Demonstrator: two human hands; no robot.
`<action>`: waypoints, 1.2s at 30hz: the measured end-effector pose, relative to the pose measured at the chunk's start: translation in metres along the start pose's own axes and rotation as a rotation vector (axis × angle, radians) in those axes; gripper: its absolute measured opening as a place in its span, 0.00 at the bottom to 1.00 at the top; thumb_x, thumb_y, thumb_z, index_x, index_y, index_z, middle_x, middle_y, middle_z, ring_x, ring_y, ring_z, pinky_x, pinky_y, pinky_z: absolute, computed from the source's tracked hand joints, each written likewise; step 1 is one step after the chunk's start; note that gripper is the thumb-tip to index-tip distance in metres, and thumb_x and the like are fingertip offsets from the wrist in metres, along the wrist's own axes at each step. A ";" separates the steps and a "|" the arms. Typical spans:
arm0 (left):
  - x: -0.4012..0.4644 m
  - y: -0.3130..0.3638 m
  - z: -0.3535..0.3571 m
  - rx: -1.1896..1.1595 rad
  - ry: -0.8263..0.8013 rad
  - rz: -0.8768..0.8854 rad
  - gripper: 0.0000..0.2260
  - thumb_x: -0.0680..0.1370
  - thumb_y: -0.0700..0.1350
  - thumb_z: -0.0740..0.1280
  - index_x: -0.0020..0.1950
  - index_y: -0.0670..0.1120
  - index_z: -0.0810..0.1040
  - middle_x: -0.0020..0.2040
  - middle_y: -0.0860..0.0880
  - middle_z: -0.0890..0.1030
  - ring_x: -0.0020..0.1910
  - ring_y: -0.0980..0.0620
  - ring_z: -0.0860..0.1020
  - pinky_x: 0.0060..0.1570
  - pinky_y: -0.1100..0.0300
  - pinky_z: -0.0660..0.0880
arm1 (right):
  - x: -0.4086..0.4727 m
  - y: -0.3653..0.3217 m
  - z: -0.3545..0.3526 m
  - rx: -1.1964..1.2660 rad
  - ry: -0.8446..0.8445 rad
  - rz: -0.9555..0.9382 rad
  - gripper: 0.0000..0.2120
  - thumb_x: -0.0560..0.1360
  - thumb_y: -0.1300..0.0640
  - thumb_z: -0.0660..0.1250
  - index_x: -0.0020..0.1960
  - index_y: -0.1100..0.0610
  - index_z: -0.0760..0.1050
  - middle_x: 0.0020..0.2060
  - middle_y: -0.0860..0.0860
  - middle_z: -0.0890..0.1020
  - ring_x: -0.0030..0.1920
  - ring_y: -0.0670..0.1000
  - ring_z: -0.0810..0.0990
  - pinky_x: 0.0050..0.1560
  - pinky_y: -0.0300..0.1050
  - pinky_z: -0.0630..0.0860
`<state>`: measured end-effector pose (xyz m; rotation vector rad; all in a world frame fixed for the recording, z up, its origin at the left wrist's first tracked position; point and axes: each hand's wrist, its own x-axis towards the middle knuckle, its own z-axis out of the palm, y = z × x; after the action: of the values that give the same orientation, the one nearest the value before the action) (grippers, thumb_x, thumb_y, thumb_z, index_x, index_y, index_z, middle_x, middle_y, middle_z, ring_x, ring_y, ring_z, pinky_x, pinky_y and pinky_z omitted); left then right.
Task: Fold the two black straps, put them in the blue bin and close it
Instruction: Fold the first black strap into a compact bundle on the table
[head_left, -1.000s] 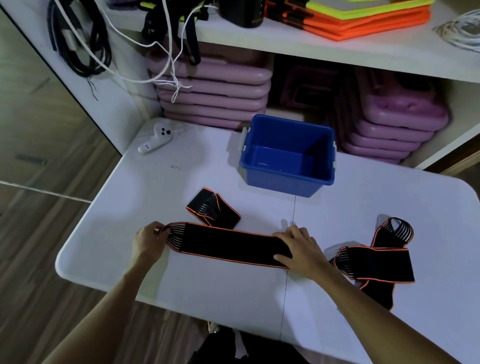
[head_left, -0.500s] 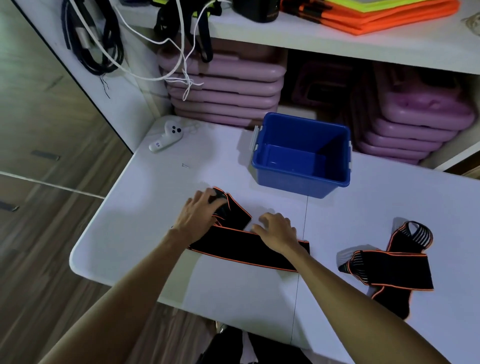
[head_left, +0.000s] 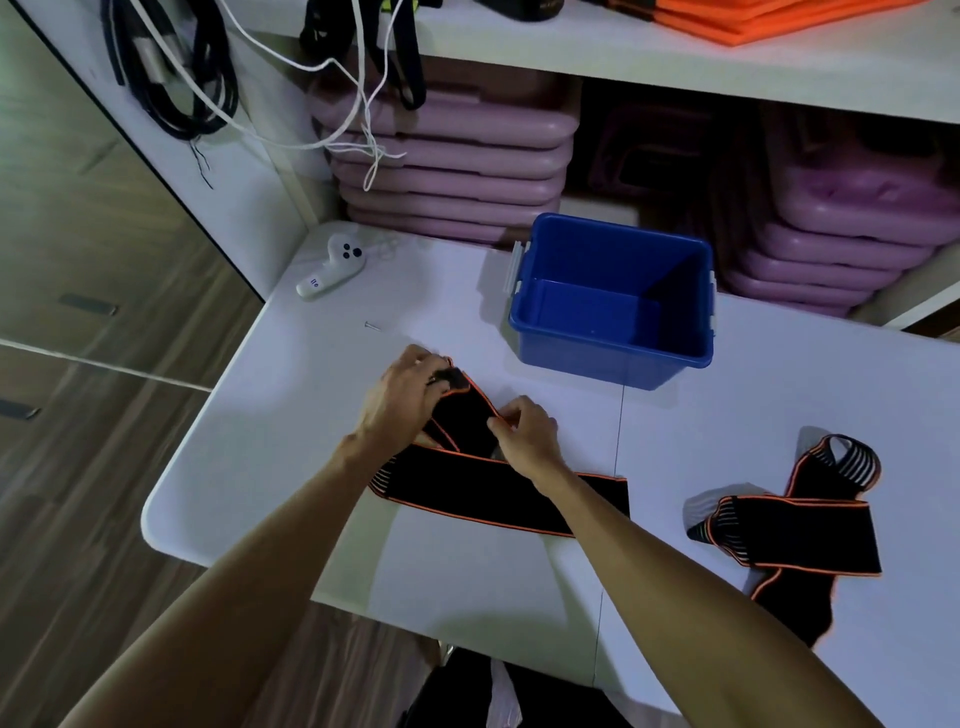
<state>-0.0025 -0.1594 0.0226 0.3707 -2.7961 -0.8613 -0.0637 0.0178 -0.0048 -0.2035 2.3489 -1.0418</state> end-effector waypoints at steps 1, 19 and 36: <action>0.003 0.002 -0.006 -0.120 0.080 -0.043 0.09 0.76 0.43 0.64 0.54 0.43 0.79 0.52 0.44 0.78 0.49 0.44 0.79 0.50 0.54 0.76 | 0.000 -0.005 -0.006 0.160 0.000 -0.008 0.07 0.77 0.55 0.66 0.49 0.59 0.74 0.42 0.51 0.79 0.45 0.52 0.77 0.43 0.39 0.74; -0.067 0.000 -0.018 -0.350 -0.071 -0.445 0.05 0.72 0.37 0.64 0.39 0.46 0.73 0.33 0.49 0.78 0.33 0.49 0.75 0.38 0.63 0.70 | -0.047 0.089 -0.097 0.481 -0.132 0.112 0.08 0.79 0.63 0.65 0.49 0.55 0.83 0.49 0.54 0.84 0.52 0.53 0.81 0.55 0.46 0.78; -0.090 -0.004 -0.005 0.166 -0.026 -0.439 0.09 0.75 0.50 0.69 0.48 0.46 0.77 0.48 0.47 0.77 0.52 0.44 0.74 0.45 0.51 0.74 | -0.077 0.044 -0.023 -0.856 -0.102 -0.420 0.31 0.71 0.32 0.60 0.69 0.47 0.68 0.63 0.54 0.71 0.59 0.59 0.71 0.58 0.55 0.68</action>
<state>0.0848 -0.1393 0.0150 1.0347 -2.8632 -0.7115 -0.0085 0.0893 0.0089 -1.0671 2.5639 -0.1024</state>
